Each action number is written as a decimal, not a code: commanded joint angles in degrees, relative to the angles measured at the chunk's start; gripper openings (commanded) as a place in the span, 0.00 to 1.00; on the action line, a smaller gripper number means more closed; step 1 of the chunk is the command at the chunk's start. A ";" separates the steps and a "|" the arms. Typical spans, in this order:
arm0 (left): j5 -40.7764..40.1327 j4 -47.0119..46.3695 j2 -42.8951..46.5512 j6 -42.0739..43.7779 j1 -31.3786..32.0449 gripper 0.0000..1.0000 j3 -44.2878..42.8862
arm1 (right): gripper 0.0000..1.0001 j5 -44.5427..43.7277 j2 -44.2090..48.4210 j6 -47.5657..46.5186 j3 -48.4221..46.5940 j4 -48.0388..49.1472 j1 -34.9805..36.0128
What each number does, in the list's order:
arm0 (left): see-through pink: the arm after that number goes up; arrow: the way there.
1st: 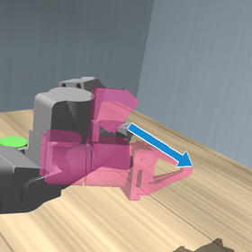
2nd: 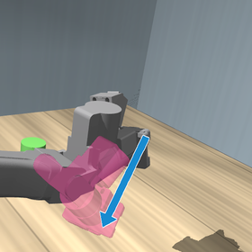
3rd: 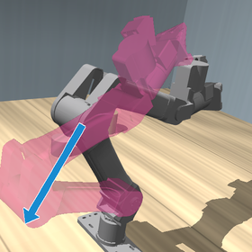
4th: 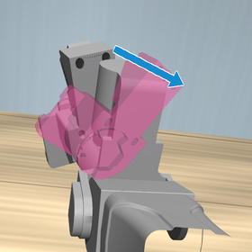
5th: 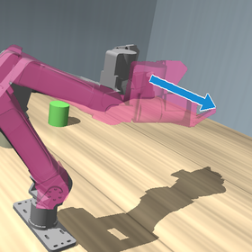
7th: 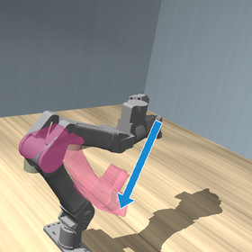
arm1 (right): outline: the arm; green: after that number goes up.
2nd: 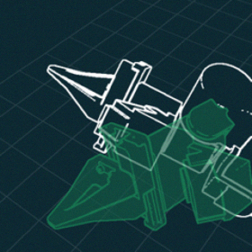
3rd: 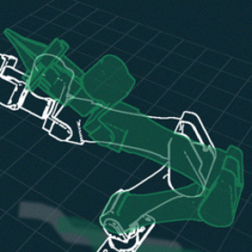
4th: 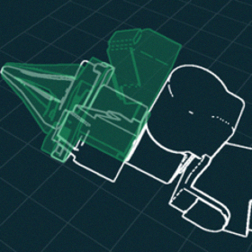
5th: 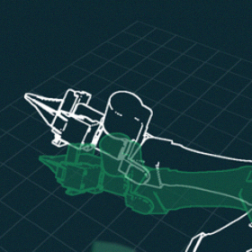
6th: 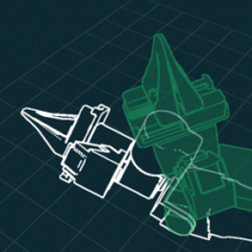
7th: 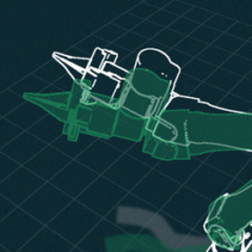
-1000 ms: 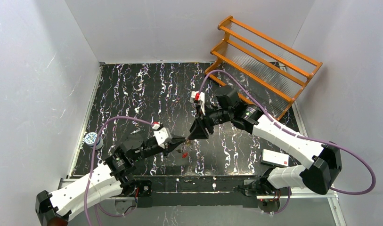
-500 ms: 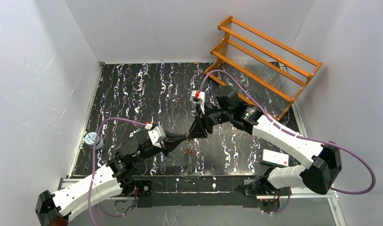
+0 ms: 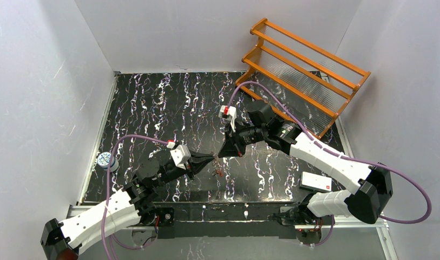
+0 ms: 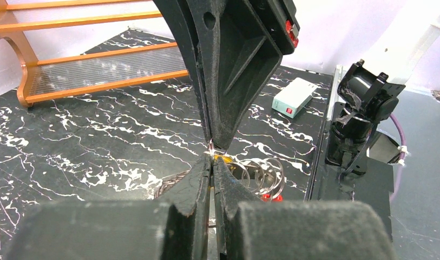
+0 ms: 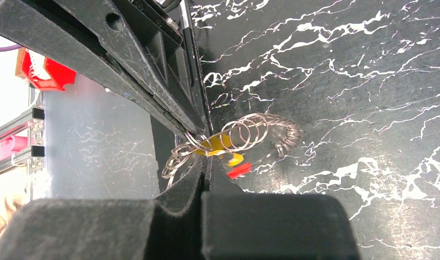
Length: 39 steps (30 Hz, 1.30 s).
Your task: Put the keys on the keyring
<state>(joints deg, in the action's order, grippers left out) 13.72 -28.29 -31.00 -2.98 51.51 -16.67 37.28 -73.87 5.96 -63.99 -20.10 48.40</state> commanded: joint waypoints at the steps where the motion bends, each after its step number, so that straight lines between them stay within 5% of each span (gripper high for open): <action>1: 0.00 -3.09 1.16 0.38 0.09 0.00 -0.47 | 0.01 -0.88 0.52 -1.29 -1.15 -0.80 0.02; 15: 1.40 -4.58 0.67 0.51 0.09 0.00 -0.57 | 0.01 8.81 -1.94 0.63 4.01 7.77 0.01; 24: 1.51 -4.58 0.85 0.61 0.09 0.00 -0.56 | 0.34 12.01 -0.22 -0.64 8.25 14.05 0.00; 39: -3.06 -3.52 0.30 0.57 0.11 0.00 0.78 | 0.69 -6.81 9.77 -1.46 15.77 17.62 0.01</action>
<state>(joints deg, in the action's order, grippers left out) 14.13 -30.00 -30.28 -2.72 51.51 -16.45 36.77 -66.35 4.36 -50.09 -6.52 48.14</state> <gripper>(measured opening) 0.013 0.655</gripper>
